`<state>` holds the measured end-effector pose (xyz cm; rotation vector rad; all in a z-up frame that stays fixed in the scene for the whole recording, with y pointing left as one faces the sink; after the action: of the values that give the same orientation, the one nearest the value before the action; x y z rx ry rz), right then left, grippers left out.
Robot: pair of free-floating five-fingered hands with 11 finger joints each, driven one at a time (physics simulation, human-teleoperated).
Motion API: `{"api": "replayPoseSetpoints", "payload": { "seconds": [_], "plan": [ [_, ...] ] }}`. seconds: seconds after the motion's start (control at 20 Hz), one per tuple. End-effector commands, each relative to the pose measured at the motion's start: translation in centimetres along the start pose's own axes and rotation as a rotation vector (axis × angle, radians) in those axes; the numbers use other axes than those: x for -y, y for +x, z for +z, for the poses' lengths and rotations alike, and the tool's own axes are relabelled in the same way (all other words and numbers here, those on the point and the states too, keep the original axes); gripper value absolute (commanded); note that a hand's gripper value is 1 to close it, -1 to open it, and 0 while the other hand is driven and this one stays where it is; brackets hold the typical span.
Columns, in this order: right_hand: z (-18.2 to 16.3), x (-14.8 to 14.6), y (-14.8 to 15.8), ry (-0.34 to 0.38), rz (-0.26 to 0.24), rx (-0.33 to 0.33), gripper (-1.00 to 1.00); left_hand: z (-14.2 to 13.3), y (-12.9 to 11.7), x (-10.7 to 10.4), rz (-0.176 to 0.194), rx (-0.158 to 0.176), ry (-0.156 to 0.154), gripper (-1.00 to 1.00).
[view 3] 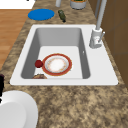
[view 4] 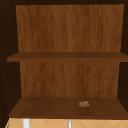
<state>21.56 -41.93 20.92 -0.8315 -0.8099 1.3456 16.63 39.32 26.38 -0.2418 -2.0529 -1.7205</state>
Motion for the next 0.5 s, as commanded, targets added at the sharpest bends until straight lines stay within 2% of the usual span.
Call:
{"api": "replayPoseSetpoints", "payload": {
  "seconds": [0.0,0.3,0.45],
  "plan": [
    [-3.0,-1.9,-1.9,0.019,0.019,0.033,1.0,0.0,0.0,0.0,0.0,0.0,0.0,0.0],
    [-7.9,-5.0,-5.2,0.017,0.018,0.031,1.0,0.0,0.0,0.0,0.0,0.0,0.0,0.0],
    [-10.6,-6.4,-6.8,0.009,0.003,0.006,1.0,0.0,0.0,0.0,0.0,0.0,0.0,0.0]
  ]
}}
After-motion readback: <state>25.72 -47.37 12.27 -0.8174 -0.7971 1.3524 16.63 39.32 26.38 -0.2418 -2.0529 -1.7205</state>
